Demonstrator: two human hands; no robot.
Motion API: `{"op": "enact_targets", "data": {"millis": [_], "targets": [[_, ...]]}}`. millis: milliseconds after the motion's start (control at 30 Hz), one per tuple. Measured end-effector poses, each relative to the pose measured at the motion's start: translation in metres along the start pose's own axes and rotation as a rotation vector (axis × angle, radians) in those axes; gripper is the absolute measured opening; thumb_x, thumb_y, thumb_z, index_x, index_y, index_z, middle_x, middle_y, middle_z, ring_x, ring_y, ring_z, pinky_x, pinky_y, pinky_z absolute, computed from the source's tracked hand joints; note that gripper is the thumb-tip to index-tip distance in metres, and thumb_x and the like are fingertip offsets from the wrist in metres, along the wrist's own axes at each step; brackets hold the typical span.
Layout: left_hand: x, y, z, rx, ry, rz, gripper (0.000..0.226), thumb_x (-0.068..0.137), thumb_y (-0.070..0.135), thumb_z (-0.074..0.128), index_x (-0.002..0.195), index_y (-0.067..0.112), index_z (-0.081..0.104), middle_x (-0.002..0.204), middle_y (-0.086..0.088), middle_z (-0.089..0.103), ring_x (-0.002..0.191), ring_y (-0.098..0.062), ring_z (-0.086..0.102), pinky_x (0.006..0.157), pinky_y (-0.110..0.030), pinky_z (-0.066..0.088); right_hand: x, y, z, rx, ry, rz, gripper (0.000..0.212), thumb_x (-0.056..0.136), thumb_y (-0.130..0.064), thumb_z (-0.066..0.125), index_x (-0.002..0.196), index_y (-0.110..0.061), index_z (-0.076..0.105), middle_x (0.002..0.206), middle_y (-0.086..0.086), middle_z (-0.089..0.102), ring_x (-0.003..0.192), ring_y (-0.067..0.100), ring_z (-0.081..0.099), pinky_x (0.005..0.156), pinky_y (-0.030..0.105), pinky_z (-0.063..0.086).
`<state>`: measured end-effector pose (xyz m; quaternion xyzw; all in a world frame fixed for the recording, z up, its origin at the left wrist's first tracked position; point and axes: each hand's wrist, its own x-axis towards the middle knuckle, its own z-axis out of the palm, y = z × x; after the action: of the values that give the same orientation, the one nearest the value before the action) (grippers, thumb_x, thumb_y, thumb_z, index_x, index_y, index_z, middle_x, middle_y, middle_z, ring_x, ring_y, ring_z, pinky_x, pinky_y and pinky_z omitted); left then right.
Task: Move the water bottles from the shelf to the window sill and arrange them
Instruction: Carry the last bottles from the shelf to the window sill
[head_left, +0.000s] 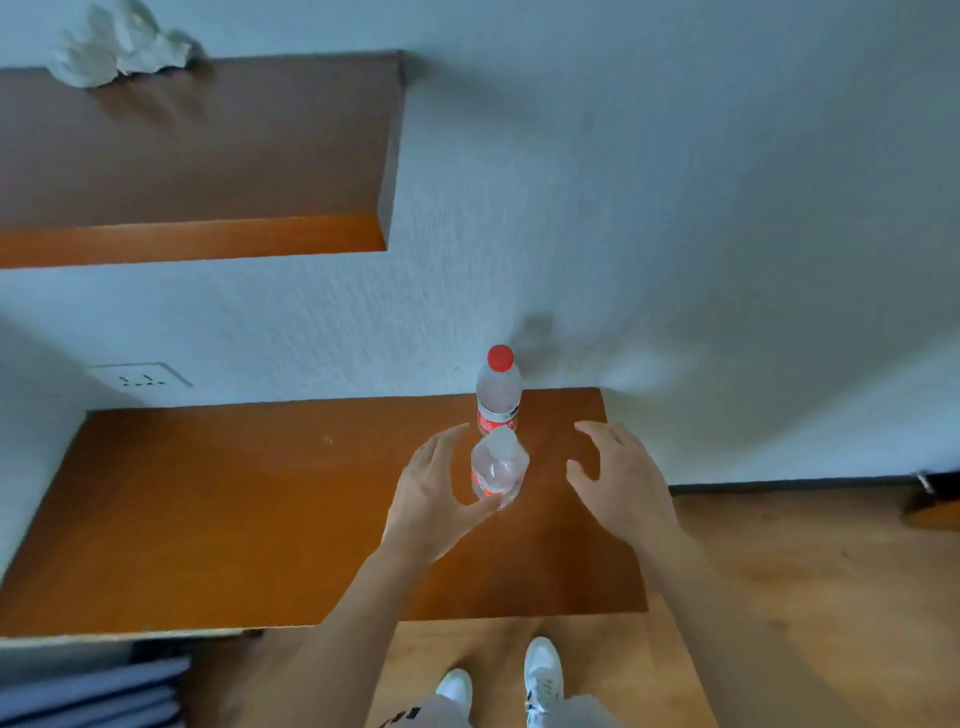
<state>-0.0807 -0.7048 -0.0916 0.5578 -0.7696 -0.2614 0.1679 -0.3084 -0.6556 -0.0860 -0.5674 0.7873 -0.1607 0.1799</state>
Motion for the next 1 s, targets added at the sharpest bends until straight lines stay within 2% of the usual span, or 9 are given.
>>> {"op": "enact_targets", "data": {"millis": [167,267,367,400,600,700,800,900,1000], "targets": [[0.014,0.011,0.026,-0.059,-0.002,-0.033,0.091,0.068,0.058,0.081,0.144,0.032,0.038,0.144,0.01,0.051,0.128,-0.001,0.044,0.101,-0.018,0.033,0.056,0.001,0.014,0.072,-0.101,-0.08,0.052,0.095,-0.041,0.059,0.143,-0.028,0.046,0.148,-0.003,0.048,0.134,0.019,0.048,0.108,0.036,0.042],[0.018,0.015,0.042,-0.122,0.007,-0.041,0.085,0.07,0.05,0.084,0.14,0.027,0.042,0.134,0.008,0.059,0.12,-0.006,0.055,0.1,-0.019,0.046,0.078,-0.002,0.032,0.199,-0.184,-0.083,0.059,0.09,-0.042,0.067,0.143,-0.025,0.047,0.144,0.0,0.053,0.131,0.02,0.051,0.108,0.037,0.044],[0.02,0.015,0.051,-0.221,0.025,-0.086,0.081,0.069,0.043,0.086,0.135,0.028,0.042,0.123,0.015,0.059,0.109,0.002,0.055,0.088,-0.003,0.044,0.093,-0.008,0.048,0.336,-0.238,-0.048,0.071,0.082,-0.049,0.075,0.143,-0.025,0.045,0.143,-0.001,0.054,0.13,0.019,0.052,0.11,0.04,0.044],[0.02,0.015,0.054,-0.26,0.035,-0.107,0.081,0.068,0.042,0.087,0.134,0.029,0.042,0.122,0.017,0.058,0.109,0.004,0.055,0.086,-0.001,0.043,0.097,-0.01,0.053,0.377,-0.237,-0.046,0.074,0.08,-0.049,0.077,0.143,-0.026,0.045,0.143,-0.001,0.054,0.13,0.019,0.052,0.109,0.039,0.044],[0.021,0.015,0.072,-0.42,0.136,-0.223,0.072,0.067,0.038,0.089,0.125,0.036,0.047,0.113,0.024,0.059,0.112,-0.001,0.057,0.088,-0.015,0.053,0.121,-0.025,0.071,0.496,-0.21,-0.074,0.092,0.06,-0.052,0.089,0.138,-0.028,0.045,0.131,-0.002,0.056,0.119,0.017,0.053,0.1,0.039,0.05],[0.025,0.017,0.075,-0.458,0.172,-0.253,0.068,0.066,0.039,0.089,0.122,0.035,0.051,0.111,0.021,0.062,0.108,-0.002,0.06,0.087,-0.02,0.056,0.133,-0.029,0.079,0.51,-0.207,-0.103,0.081,0.054,-0.059,0.086,0.122,-0.03,0.052,0.115,-0.004,0.061,0.104,0.016,0.059,0.089,0.04,0.055],[0.025,0.019,0.07,-0.488,0.213,-0.318,0.067,0.065,0.046,0.088,0.121,0.036,0.052,0.108,0.022,0.062,0.104,-0.004,0.062,0.083,-0.017,0.056,0.139,-0.031,0.088,0.506,-0.205,-0.114,0.073,0.052,-0.068,0.085,0.107,-0.029,0.057,0.104,-0.004,0.064,0.094,0.016,0.062,0.082,0.041,0.057],[0.023,0.022,0.052,-0.548,0.231,-0.315,0.066,0.064,0.048,0.087,0.119,0.033,0.053,0.104,0.017,0.063,0.1,-0.009,0.063,0.079,-0.019,0.056,0.142,-0.036,0.091,0.49,-0.19,-0.147,0.075,0.054,-0.081,0.075,0.106,-0.029,0.056,0.098,-0.004,0.063,0.091,0.015,0.063,0.077,0.039,0.058],[0.022,0.025,0.028,-0.665,0.287,-0.299,0.059,0.067,0.033,0.09,0.115,0.025,0.057,0.099,0.008,0.066,0.094,-0.012,0.066,0.074,-0.021,0.056,0.134,-0.047,0.076,0.467,-0.149,-0.157,0.078,0.057,-0.081,0.072,0.109,-0.026,0.053,0.099,-0.006,0.062,0.091,0.015,0.062,0.075,0.029,0.054]]}}
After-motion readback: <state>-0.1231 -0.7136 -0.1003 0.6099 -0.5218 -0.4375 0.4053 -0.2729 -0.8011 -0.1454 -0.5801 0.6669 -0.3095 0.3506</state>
